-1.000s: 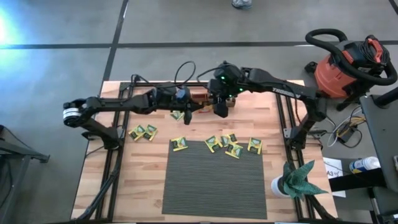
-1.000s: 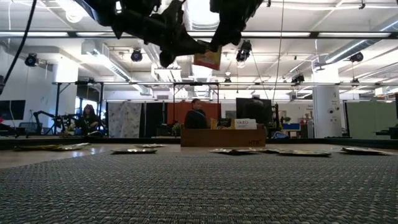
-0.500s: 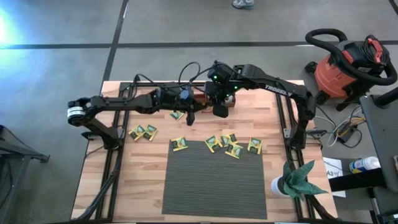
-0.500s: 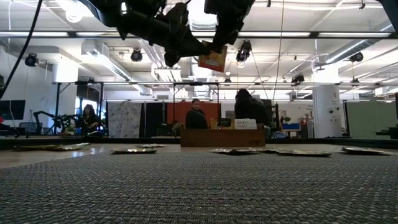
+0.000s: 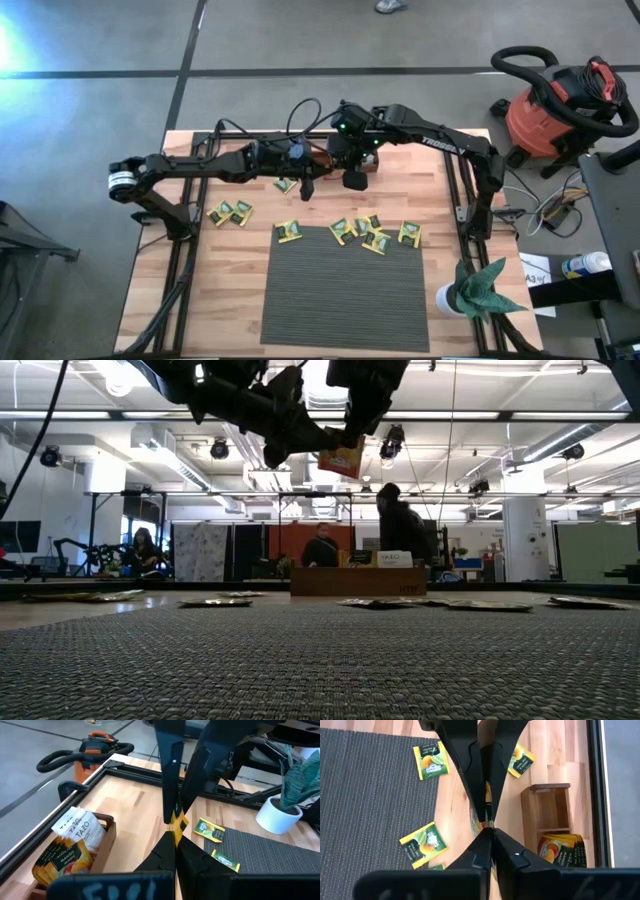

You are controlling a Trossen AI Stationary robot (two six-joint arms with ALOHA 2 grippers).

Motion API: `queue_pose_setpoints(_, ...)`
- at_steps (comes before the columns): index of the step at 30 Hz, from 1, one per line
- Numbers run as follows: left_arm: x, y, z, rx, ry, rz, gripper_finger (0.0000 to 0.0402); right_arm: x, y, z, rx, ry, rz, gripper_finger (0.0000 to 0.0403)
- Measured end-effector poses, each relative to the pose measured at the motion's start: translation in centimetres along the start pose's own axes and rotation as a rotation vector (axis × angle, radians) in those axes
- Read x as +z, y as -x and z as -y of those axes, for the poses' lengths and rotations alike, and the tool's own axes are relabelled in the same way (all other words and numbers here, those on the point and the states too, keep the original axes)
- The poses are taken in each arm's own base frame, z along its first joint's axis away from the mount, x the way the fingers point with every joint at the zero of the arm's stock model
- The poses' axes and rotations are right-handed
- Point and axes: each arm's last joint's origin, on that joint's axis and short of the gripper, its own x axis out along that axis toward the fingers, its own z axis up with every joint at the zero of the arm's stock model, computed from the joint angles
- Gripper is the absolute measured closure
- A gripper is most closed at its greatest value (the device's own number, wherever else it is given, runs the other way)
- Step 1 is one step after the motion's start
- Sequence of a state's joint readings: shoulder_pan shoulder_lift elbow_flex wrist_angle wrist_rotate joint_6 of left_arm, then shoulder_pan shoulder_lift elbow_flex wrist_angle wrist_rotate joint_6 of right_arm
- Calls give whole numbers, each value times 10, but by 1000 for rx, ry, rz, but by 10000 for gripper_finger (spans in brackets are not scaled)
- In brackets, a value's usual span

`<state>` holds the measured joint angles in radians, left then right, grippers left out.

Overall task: Pick & Place Tea
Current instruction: Put the orange tea bag into the middle section of the wooden organizer

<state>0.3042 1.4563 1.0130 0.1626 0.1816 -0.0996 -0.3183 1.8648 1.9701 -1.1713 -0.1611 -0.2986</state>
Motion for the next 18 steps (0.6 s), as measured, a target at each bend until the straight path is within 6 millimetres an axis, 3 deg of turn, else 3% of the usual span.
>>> queue_pose_setpoints(4,0,0,-1,37,34,6,382,0,0,1,-26,17,-8,394)
queue_pose_setpoints(9,-7,0,-4,135,91,-53,330,-2,0,6,-135,47,-49,394)
queue_pose_setpoints(13,-20,2,-7,206,192,-168,299,-7,1,17,-148,24,-56,394)
queue_pose_setpoints(18,-31,4,4,183,209,-186,292,-23,-13,38,-141,-28,-96,394)
